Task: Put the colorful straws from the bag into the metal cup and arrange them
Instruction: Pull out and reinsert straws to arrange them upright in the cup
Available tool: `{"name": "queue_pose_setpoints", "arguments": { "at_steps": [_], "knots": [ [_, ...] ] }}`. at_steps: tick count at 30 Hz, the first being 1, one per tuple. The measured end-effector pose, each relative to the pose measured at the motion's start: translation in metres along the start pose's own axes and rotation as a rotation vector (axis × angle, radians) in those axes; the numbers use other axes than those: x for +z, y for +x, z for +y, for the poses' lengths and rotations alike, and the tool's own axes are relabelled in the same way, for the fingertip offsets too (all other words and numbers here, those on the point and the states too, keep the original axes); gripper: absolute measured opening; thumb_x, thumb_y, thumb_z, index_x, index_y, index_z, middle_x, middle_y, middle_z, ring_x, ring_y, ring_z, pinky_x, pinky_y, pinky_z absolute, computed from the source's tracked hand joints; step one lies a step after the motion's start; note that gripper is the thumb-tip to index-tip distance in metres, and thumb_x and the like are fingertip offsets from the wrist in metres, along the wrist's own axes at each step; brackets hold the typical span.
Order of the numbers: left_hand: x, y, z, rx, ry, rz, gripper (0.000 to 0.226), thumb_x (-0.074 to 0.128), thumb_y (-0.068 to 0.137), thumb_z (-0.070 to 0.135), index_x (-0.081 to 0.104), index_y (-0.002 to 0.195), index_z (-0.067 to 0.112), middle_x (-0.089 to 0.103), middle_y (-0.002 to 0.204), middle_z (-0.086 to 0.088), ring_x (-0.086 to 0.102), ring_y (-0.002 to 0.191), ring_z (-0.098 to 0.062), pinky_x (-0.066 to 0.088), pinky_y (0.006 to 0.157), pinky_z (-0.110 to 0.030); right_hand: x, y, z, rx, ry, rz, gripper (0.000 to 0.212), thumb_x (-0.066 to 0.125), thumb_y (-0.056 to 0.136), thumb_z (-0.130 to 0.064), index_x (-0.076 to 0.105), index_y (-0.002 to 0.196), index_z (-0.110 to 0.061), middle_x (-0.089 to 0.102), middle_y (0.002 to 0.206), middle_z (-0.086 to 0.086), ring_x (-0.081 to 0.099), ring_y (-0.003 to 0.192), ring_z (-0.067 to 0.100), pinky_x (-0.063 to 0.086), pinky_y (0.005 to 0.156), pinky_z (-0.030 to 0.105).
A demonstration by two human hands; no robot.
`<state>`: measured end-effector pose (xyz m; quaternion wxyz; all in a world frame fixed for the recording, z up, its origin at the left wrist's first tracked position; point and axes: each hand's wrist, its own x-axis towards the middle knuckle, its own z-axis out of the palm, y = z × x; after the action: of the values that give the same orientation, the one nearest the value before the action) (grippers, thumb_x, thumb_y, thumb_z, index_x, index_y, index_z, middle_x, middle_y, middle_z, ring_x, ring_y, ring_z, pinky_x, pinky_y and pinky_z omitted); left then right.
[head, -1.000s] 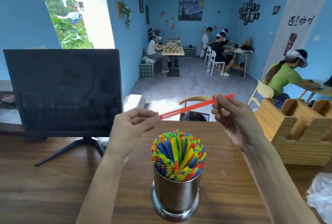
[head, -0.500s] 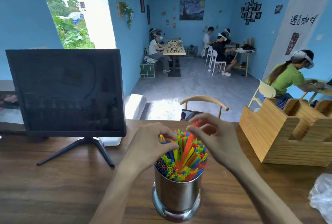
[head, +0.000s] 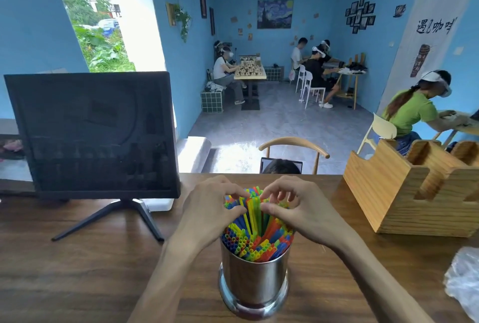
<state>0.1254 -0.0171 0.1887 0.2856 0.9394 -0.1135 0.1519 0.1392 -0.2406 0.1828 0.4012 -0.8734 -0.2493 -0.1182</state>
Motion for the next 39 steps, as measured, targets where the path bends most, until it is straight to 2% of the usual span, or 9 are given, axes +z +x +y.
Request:
{"name": "queue_pose_setpoints", "arguments": {
  "at_steps": [11,16,19,23,26,29,32,35,39],
  "knots": [
    [0.002,-0.002,-0.001,0.097,-0.044,0.074,0.014,0.083,0.079,0.045,0.083,0.091,0.037,0.071,0.091,0.02,0.06,0.089,-0.002,0.054,0.077,-0.037,0.005,0.002,0.003,0.035,0.017,0.019,0.006,0.075,0.09,-0.032,0.075,0.089,-0.037,0.068,0.086,-0.02,0.06,0.091,0.006,0.045,0.068,0.016],
    [-0.012,-0.002,0.006,0.144,-0.378,0.271,0.013,0.085,0.076,0.043,0.082,0.088,0.04,0.074,0.087,0.021,0.064,0.089,-0.007,0.045,0.067,-0.015,0.001,0.004,0.001,-0.012,0.094,-0.019,0.018,0.071,0.093,-0.046,0.074,0.109,-0.04,0.067,0.108,-0.026,0.059,0.112,0.002,0.043,0.087,0.017],
    [-0.03,0.006,0.018,0.131,-0.641,0.37,0.016,0.083,0.076,0.041,0.081,0.091,0.041,0.077,0.084,0.014,0.062,0.065,-0.004,0.046,0.057,-0.014,0.0,0.005,-0.009,-0.065,0.208,-0.141,0.03,0.063,0.096,-0.051,0.07,0.124,-0.041,0.065,0.122,-0.029,0.056,0.124,-0.002,0.041,0.098,0.013],
    [-0.048,0.014,0.025,0.134,-0.92,0.562,0.011,0.087,0.079,0.033,0.081,0.089,0.034,0.079,0.085,0.005,0.066,0.066,-0.003,0.05,0.061,-0.014,-0.013,0.006,-0.012,-0.094,0.372,-0.075,0.021,0.062,0.098,-0.038,0.077,0.108,-0.027,0.077,0.101,-0.006,0.072,0.101,0.014,0.055,0.089,0.031],
    [-0.057,0.014,0.017,0.108,-1.121,0.598,0.014,0.086,0.074,0.034,0.08,0.086,0.029,0.078,0.084,-0.001,0.063,0.065,-0.01,0.05,0.06,-0.019,-0.033,0.007,-0.011,-0.105,0.552,-0.04,0.015,0.067,0.097,-0.033,0.077,0.108,-0.028,0.076,0.085,0.007,0.072,0.083,0.016,0.055,0.074,0.027],
    [-0.053,0.01,0.008,0.091,-0.987,0.485,0.014,0.088,0.073,0.033,0.08,0.084,0.029,0.078,0.08,0.002,0.066,0.064,-0.006,0.05,0.059,-0.015,-0.05,0.012,-0.013,-0.065,0.824,0.133,0.027,0.087,0.076,-0.042,0.082,0.093,-0.023,0.074,0.073,0.007,0.07,0.064,0.016,0.048,0.055,0.021],
    [-0.039,0.006,0.005,0.053,-0.598,0.156,0.011,0.087,0.074,0.035,0.08,0.081,0.039,0.076,0.077,0.012,0.062,0.062,0.002,0.047,0.057,-0.013,-0.064,0.017,-0.011,0.027,1.079,0.369,0.028,0.086,0.066,-0.045,0.082,0.077,-0.02,0.07,0.063,0.001,0.067,0.056,0.01,0.047,0.05,0.015],
    [-0.019,0.007,0.008,0.038,-0.239,-0.045,0.01,0.085,0.077,0.043,0.077,0.081,0.045,0.069,0.086,0.02,0.058,0.086,0.003,0.044,0.071,-0.018,-0.064,0.021,-0.01,0.017,0.936,0.423,0.018,0.075,0.076,-0.04,0.081,0.075,-0.023,0.069,0.067,-0.002,0.062,0.06,0.01,0.049,0.056,0.019],
    [-0.005,0.007,0.009,0.02,0.011,-0.071,0.016,0.082,0.076,0.052,0.069,0.084,0.045,0.061,0.083,0.023,0.053,0.083,0.008,0.04,0.069,-0.019,-0.049,0.018,-0.013,-0.069,0.647,0.336,0.008,0.071,0.086,-0.028,0.078,0.082,-0.024,0.076,0.083,-0.001,0.07,0.07,0.013,0.056,0.063,0.024]
  ]
}}
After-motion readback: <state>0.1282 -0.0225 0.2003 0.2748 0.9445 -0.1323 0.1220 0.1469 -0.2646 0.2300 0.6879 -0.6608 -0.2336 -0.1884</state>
